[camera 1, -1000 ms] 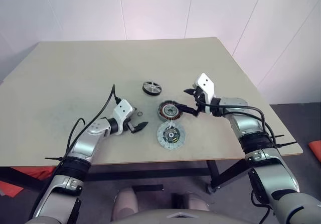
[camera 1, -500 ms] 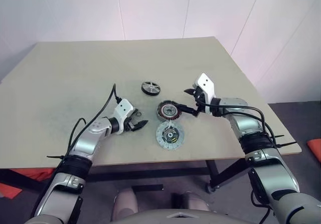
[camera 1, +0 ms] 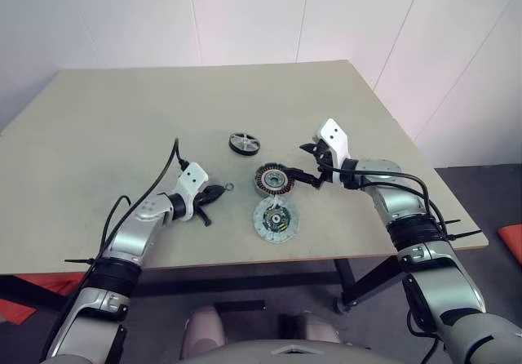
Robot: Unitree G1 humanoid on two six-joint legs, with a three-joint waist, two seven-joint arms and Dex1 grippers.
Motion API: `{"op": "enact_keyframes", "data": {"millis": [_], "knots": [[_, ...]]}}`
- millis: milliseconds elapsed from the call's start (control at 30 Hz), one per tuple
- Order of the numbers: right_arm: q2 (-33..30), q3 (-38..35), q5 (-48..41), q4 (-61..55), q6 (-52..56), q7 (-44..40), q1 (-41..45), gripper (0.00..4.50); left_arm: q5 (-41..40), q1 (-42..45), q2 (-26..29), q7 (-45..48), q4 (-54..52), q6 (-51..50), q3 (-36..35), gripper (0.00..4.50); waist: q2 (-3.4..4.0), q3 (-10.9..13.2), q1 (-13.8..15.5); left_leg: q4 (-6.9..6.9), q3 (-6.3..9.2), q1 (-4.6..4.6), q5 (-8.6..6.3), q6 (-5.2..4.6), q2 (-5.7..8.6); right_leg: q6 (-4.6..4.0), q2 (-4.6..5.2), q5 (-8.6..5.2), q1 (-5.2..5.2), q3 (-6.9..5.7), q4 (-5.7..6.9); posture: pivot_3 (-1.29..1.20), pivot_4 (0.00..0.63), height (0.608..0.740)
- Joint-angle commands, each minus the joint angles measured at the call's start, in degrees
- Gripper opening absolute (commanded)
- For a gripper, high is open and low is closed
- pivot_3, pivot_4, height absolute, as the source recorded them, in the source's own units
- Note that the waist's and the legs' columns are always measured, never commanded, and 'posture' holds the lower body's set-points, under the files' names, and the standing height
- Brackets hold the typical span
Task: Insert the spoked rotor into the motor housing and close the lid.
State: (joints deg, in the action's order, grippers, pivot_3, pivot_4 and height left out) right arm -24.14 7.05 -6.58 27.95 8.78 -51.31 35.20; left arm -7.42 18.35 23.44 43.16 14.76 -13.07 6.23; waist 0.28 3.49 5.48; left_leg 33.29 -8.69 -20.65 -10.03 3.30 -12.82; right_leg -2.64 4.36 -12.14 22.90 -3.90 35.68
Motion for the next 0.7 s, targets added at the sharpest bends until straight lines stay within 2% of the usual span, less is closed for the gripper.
{"op": "enact_keyframes", "data": {"millis": [33, 133, 233, 333, 467, 567, 700], "knots": [[0.08, -0.95, -0.27, -1.96, -0.46, 0.45, 1.19, 4.50, -3.91, 1.31, -1.08, 0.00, -2.39, -2.31, -3.11, 0.38, 0.00, 0.00, 0.05, 0.00, 0.00, -0.02, 0.00, 0.00, 0.00, 0.00, 0.00, 0.00, 0.00, 0.00, -0.01, 0.00, 0.000, 0.740], [0.22, -0.88, -0.28, -2.03, -0.48, 0.65, 1.09, 4.50, -8.75, 2.14, -2.41, 1.08, -4.71, -5.76, -5.78, 0.38, 0.00, 0.00, 0.10, 0.00, 0.00, -0.05, 0.00, -0.01, 0.01, 0.00, 0.01, 0.00, 0.00, 0.00, -0.04, 0.00, 0.000, 0.740], [0.71, -0.70, -0.21, -2.04, -0.63, 1.01, 0.94, 4.50, -19.26, 5.20, -3.16, 1.71, -7.08, -11.21, -13.66, 0.38, -0.02, 0.02, 0.15, 0.00, 0.00, -0.15, 0.00, -0.01, 0.00, -0.01, 0.00, 0.00, 0.08, -0.01, -0.04, 0.00, 0.000, 0.740], [1.13, -0.57, -0.11, -2.02, -0.74, 1.22, 0.89, 4.50, -22.79, 6.96, -1.86, 1.36, -7.76, -14.25, -16.92, 0.38, -0.02, 0.01, 0.08, 0.00, 0.00, -0.15, 0.00, 0.00, 0.00, -0.02, 0.00, 0.01, 0.10, -0.01, -0.02, 0.00, 0.000, 0.740], [1.75, -0.35, -0.12, -2.04, -0.88, 1.22, 0.92, 4.50, -20.82, 6.82, 1.14, 1.80, -7.74, -14.69, -15.80, 0.38, -0.01, 0.01, 0.02, -0.01, -0.01, -0.13, -0.01, -0.02, 0.02, -0.01, 0.00, 0.01, 0.09, 0.00, -0.05, 0.00, 0.000, 0.740], [2.08, -0.30, -0.06, -1.97, -0.97, 1.20, 0.97, 4.50, -16.40, 4.74, 2.82, 3.41, -8.97, -12.18, -10.58, 0.38, -0.01, 0.01, 0.03, -0.02, 0.00, -0.17, -0.02, -0.03, 0.01, -0.01, 0.00, 0.00, 0.10, 0.00, -0.10, 0.00, 0.000, 0.740], [2.25, -0.26, 0.04, -1.72, -1.16, 1.07, 1.06, 4.50, -11.86, 3.24, 2.41, 6.24, -8.57, -6.03, -4.87, 0.38, -0.02, 0.01, 0.23, -0.02, 0.02, -0.24, -0.02, -0.04, 0.00, -0.01, 0.00, 0.00, 0.10, -0.03, -0.12, 0.00, 0.000, 0.740]]}}
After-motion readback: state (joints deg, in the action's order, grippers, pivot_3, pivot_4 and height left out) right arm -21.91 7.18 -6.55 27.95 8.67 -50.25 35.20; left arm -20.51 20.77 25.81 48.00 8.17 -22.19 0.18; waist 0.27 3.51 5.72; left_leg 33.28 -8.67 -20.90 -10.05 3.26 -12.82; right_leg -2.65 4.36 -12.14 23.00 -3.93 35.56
